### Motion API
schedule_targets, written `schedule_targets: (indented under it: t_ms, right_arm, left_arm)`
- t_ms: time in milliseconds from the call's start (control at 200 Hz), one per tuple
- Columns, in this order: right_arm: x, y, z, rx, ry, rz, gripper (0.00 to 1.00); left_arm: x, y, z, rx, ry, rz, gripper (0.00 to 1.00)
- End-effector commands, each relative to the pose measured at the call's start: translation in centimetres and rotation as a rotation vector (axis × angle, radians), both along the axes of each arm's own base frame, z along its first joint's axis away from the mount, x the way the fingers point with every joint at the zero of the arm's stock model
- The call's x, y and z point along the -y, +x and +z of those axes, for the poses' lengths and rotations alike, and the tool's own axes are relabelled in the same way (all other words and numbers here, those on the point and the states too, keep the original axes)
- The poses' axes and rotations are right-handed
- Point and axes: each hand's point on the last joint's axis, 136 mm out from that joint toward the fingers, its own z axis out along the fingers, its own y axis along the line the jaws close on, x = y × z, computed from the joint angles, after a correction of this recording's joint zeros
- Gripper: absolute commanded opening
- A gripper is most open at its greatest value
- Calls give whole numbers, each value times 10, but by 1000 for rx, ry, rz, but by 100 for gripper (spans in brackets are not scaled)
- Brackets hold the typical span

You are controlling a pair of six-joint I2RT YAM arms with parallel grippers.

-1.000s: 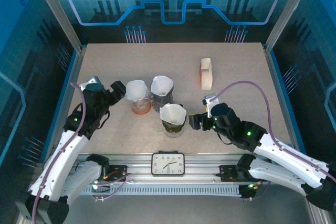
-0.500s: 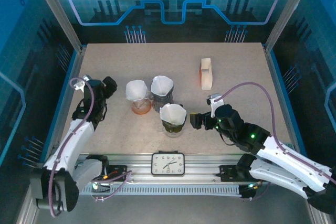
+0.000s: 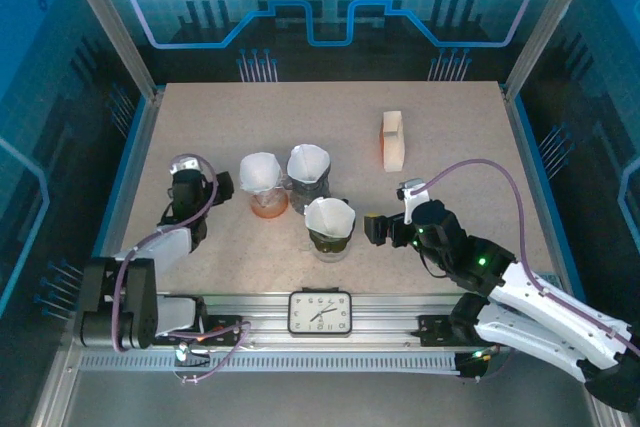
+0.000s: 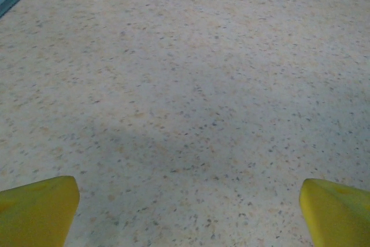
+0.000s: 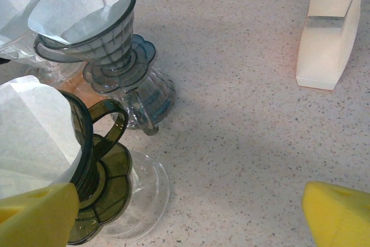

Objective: Place the coffee filter in the dripper

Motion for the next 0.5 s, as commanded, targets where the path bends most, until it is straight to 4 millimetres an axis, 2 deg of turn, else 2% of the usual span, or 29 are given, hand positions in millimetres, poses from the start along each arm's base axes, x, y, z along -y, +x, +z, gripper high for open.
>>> schedule_targets:
  t_ms: [0, 245, 495]
  right_arm:
    - [7, 8, 9, 48, 18, -41, 100]
    - [10, 7, 3, 35, 23, -42, 100]
    - [14, 4, 1, 35, 21, -41, 100]
  left_arm:
    - [15, 16, 21, 124, 46, -112, 99]
    - [14, 15, 23, 150, 24, -76, 99]
    - [9, 12, 25, 145, 74, -67, 99]
